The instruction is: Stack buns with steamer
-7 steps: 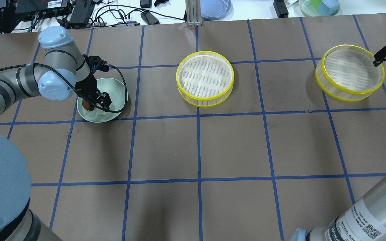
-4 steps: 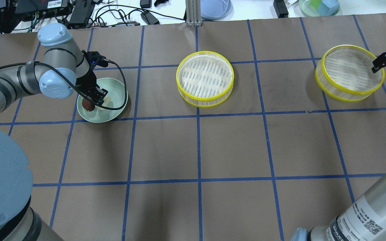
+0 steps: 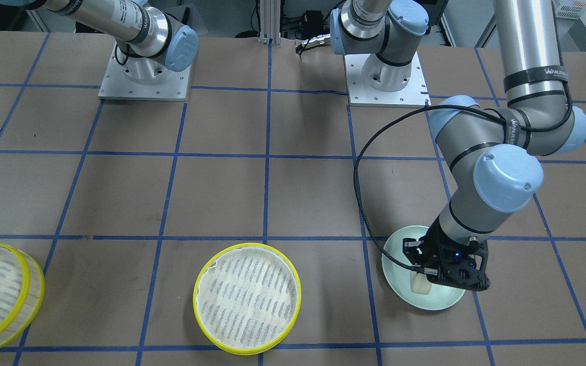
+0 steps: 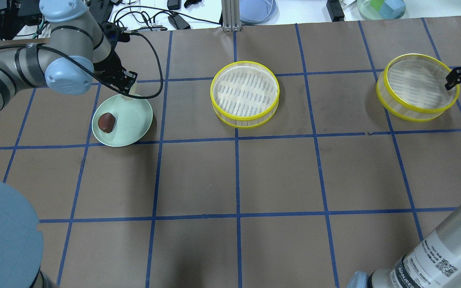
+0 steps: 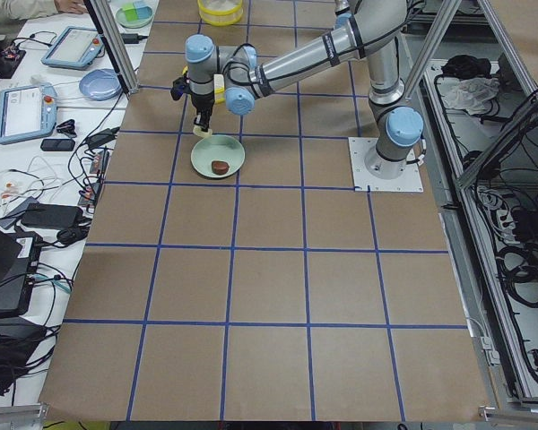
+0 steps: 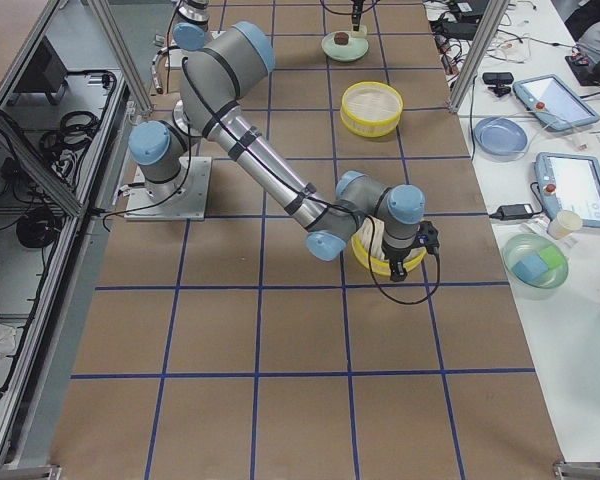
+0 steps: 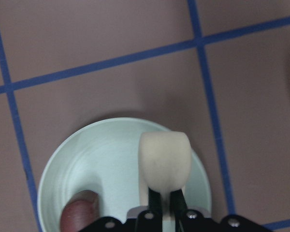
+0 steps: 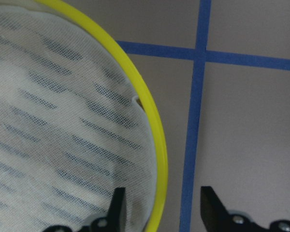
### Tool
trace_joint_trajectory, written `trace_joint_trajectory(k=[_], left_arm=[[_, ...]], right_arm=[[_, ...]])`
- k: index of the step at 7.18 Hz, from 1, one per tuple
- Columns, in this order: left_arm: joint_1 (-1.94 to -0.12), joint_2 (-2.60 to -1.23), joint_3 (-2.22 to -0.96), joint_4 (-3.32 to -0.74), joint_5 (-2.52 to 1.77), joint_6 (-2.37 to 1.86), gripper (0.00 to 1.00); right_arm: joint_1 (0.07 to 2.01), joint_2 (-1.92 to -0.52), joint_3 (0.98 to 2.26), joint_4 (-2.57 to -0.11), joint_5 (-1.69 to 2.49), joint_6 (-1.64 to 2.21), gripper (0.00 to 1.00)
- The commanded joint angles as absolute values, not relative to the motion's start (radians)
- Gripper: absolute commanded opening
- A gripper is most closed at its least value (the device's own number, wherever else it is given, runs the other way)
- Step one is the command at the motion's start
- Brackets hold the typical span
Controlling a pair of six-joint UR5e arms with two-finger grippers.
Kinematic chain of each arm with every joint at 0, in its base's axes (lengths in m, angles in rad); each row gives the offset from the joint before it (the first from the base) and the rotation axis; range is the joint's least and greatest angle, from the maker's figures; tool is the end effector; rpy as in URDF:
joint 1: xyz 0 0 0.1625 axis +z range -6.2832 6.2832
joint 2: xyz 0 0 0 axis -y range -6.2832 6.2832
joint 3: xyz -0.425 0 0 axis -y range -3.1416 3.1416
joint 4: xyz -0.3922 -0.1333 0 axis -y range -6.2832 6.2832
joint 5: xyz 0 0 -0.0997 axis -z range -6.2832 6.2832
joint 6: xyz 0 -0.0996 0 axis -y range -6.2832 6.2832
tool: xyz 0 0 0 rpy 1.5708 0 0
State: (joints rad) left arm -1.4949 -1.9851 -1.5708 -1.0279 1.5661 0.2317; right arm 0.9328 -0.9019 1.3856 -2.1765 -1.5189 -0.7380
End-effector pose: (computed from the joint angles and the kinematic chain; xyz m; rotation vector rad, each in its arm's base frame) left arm -0.0847 -0.6500 0.3077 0.2433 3.1107 -0.1996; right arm -0.3187 -0.6623 0.2269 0.1597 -3.0938 0.1972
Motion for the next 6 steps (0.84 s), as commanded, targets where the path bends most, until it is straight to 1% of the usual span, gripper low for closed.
trace_joint_trajectory(k=[1, 2, 3, 4, 5, 6], left_arm=[[-1.606, -1.983, -1.526, -1.009, 1.466, -0.085, 0.00], [-1.633, -2.000, -1.529, -0.962, 1.381, -0.121, 0.00], [-1.663, -2.019, -1.534, -0.909, 1.320, -0.176, 0.00], [-1.696, -2.045, -1.542, -0.902, 1.281, -0.211, 0.00], [-1.735, -2.071, -1.542, -0.881, 1.260, -0.236, 0.00], [-1.747, -2.109, -1.543, -0.832, 1.226, -0.291, 0.00]], right_arm=[[0.933, -0.890, 1.387, -2.177, -1.519, -0.736, 0.48], [0.933, -0.888, 1.387, -2.177, -1.519, -0.736, 0.46], [0.933, -0.888, 1.388, -2.177, -1.519, -0.736, 0.43], [0.933, -0.890, 1.388, -2.177, -1.519, -0.733, 0.40], [0.933, -0.897, 1.388, -2.177, -1.522, -0.688, 0.27], [0.933, -0.897, 1.390, -2.175, -1.520, -0.671, 0.04]])
